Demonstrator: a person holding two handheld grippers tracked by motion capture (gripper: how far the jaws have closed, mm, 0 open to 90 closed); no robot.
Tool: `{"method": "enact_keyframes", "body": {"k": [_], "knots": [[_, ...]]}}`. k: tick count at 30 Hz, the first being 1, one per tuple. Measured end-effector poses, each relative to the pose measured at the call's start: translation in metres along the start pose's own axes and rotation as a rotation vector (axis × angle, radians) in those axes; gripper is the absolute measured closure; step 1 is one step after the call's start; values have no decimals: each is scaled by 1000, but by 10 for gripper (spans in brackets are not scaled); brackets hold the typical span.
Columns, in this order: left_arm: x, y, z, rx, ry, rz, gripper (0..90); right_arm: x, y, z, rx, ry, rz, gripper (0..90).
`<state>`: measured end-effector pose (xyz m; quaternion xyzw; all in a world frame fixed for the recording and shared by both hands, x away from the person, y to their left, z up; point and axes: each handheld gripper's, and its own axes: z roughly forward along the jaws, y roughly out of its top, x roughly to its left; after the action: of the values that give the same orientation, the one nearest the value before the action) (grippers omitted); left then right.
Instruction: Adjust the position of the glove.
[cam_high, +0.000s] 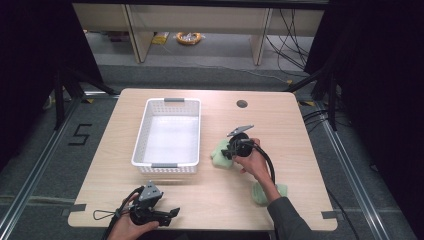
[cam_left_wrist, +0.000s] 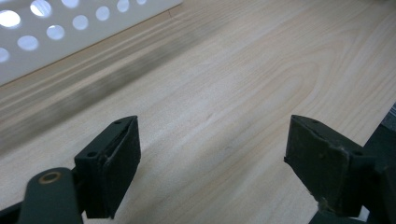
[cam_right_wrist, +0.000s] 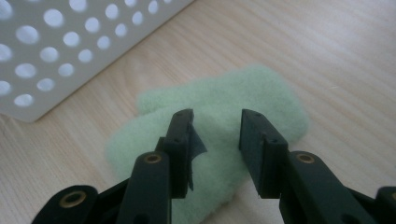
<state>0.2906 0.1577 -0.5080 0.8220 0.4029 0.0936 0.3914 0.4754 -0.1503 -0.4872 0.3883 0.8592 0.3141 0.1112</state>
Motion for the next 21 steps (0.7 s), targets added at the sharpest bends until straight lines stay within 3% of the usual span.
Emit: {"method": "enact_keyframes", "body": {"k": [3,5,10,14,16,21], "knots": [[2,0,0,15,10,24,177,0,-2,6,10,-2,0,671],[1,-1,0,15,0,5,177,0,-2,7,13,-7,-2,692],[1,-1,-1,7,-2,14,177,1,-4,8,5,-15,-11,788],[0,-2,0,8,-4,-3,177,2,-5,9,-20,-18,-20,844],[2,-1,-2,19,1,27,177,2,-5,6,-14,-6,-10,874],[2,-1,-1,-4,3,2,177,2,-7,-5,-59,19,-4,880]]}}
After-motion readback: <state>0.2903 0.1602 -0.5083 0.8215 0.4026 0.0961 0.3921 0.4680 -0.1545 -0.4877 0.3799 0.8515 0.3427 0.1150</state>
